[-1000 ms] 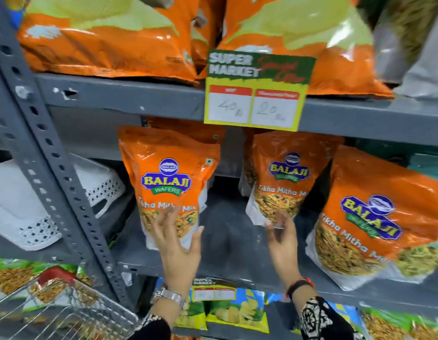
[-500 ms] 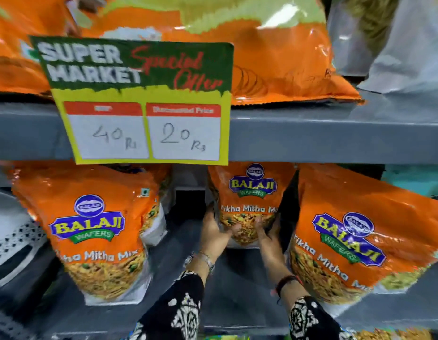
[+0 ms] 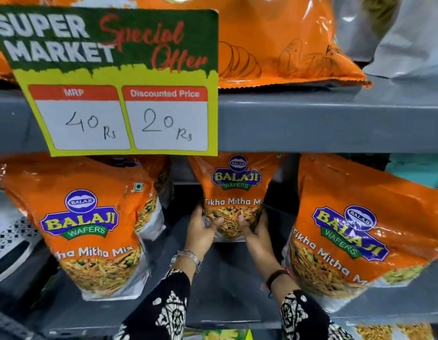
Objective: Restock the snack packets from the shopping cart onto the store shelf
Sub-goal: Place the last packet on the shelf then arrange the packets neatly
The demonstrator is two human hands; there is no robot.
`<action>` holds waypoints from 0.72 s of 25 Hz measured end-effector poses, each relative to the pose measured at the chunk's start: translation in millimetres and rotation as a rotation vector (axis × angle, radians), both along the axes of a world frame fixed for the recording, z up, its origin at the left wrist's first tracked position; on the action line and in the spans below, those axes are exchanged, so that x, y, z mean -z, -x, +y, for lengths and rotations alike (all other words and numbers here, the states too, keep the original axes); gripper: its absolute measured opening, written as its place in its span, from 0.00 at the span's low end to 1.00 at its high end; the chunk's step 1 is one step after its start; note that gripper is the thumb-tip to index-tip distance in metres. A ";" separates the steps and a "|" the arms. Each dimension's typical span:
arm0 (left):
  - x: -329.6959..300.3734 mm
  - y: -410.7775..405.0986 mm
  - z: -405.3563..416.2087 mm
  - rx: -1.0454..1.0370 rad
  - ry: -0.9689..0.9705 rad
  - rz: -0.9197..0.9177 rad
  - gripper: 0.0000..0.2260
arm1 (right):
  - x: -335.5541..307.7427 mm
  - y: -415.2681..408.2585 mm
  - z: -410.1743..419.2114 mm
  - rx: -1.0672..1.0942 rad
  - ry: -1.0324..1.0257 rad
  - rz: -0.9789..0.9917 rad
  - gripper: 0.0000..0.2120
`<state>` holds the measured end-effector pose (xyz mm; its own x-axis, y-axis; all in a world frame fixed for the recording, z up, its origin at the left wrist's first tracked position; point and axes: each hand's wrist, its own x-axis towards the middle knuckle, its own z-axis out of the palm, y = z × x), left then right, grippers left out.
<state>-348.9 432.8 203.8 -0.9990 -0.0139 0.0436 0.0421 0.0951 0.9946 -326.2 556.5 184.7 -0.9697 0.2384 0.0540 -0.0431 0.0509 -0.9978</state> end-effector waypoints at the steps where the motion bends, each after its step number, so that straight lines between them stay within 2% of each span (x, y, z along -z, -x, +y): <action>1: -0.4 -0.6 1.0 0.001 -0.005 -0.003 0.20 | 0.4 -0.4 0.5 0.006 -0.001 0.008 0.30; 4: -1.3 -3.3 3.6 -0.035 0.035 -0.013 0.23 | -3.8 -5.6 0.3 -0.003 -0.004 0.022 0.32; 7: -1.0 -17.5 8.7 -0.133 0.120 0.029 0.30 | -5.3 -26.2 -1.8 0.006 -0.041 0.017 0.34; 8: -0.8 -26.6 11.2 -0.166 0.149 0.080 0.30 | -5.3 -40.1 -0.6 0.038 -0.116 0.069 0.32; 10: 1.0 -45.4 15.1 -0.204 0.210 0.214 0.28 | -5.2 -70.9 4.9 0.131 -0.331 0.247 0.20; 12: -0.9 -62.1 22.0 -0.158 0.265 0.317 0.24 | -7.5 -104.3 18.5 0.268 -0.504 0.379 0.12; 14: -5.8 -68.9 35.9 -0.003 0.304 0.324 0.24 | -13.4 -128.1 38.5 0.438 -0.530 0.436 0.17; 16: -13.3 -70.5 56.8 0.216 0.308 0.242 0.32 | -22.3 -145.2 60.6 0.587 -0.463 0.398 0.28; 18: -16.2 -69.0 81.1 0.367 0.300 0.131 0.40 | -28.8 -153.6 79.8 0.625 -0.412 0.294 0.37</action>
<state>-280.0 513.9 220.0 -0.9215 0.3704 0.1169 0.2491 0.3324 0.9097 -172.6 636.3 213.4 -0.5957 0.6374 0.4888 -0.1432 0.5145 -0.8454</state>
